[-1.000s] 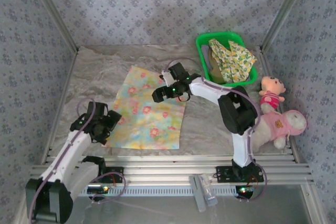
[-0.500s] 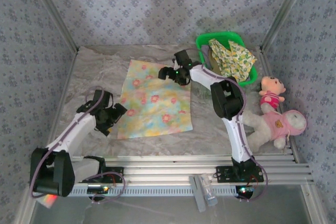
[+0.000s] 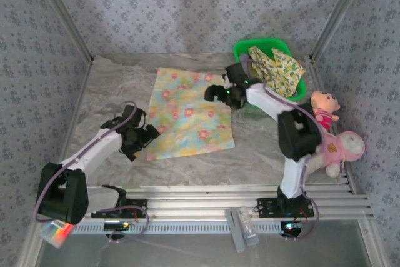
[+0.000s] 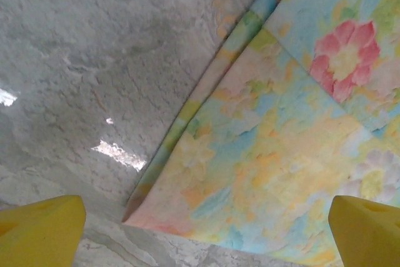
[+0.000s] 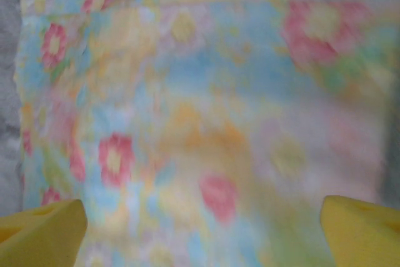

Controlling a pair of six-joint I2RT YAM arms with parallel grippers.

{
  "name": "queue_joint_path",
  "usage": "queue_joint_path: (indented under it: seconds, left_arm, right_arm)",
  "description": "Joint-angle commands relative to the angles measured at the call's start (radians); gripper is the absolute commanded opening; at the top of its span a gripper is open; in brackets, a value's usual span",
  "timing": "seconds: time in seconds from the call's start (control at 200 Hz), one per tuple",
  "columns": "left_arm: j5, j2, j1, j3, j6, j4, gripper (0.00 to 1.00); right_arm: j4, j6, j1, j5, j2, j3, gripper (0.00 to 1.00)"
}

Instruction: Fold and stack the skirts

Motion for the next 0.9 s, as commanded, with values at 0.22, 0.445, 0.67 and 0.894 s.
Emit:
queue_joint_path:
  seconds: [0.22,0.445,0.67,0.894]
  left_arm:
    - [0.069,-0.07,-0.002,-0.099,-0.037,0.02,1.0]
    - [0.071,-0.067,-0.002,-0.122,-0.062,0.049,1.0]
    - [0.072,-0.077,-0.002,-0.139,-0.072,0.048,1.0]
    - [0.087,-0.076,-0.004,-0.142,-0.075,0.055,0.99]
  right_arm:
    - [-0.006,0.243,-0.051,-0.063,-0.384,-0.57,0.69]
    - [0.081,0.246,-0.077,-0.194,-0.342,-0.619,0.52]
    - [0.121,0.246,-0.08,-0.236,-0.265,-0.619,0.46]
    - [0.115,0.238,-0.08,-0.261,-0.275,-0.639,0.44]
